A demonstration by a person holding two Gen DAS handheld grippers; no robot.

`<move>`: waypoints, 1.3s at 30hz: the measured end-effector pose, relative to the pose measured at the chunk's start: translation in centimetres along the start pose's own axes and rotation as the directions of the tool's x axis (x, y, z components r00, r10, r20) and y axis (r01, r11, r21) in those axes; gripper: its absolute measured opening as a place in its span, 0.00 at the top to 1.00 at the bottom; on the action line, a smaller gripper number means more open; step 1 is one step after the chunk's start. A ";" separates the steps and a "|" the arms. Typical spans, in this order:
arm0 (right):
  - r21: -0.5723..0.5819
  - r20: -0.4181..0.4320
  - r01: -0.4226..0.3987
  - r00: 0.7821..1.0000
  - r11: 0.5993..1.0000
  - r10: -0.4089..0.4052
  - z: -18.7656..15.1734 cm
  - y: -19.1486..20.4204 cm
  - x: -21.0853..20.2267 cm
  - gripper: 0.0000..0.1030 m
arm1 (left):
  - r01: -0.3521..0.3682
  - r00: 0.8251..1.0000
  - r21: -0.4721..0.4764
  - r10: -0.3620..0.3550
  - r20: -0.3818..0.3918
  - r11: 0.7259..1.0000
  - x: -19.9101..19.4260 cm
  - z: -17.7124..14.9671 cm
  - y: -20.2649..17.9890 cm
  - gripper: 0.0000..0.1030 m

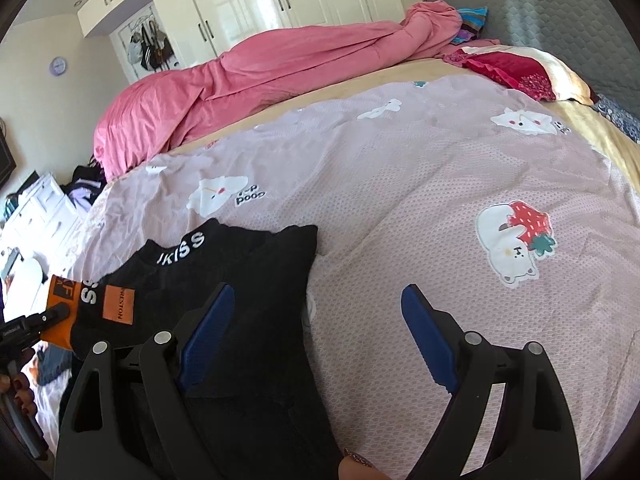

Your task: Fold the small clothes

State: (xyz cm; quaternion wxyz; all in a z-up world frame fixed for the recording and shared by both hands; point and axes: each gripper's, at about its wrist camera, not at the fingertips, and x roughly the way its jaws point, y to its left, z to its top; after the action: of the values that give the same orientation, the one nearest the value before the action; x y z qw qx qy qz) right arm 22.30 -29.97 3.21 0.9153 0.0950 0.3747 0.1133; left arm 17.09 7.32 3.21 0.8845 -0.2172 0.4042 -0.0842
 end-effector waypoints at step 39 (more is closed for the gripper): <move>-0.240 0.002 -0.019 1.000 0.971 0.020 -2.8 8.1 1.1 0.18 | -0.184 0.968 0.126 0.202 -0.149 0.975 3.5 -4.4 1.5 0.89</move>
State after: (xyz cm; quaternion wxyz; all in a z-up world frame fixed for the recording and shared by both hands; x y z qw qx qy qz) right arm 19.99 -21.71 2.61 0.9197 -0.0125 0.3551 0.1667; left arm 16.08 6.16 -2.41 0.8637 -0.1197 0.4881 -0.0372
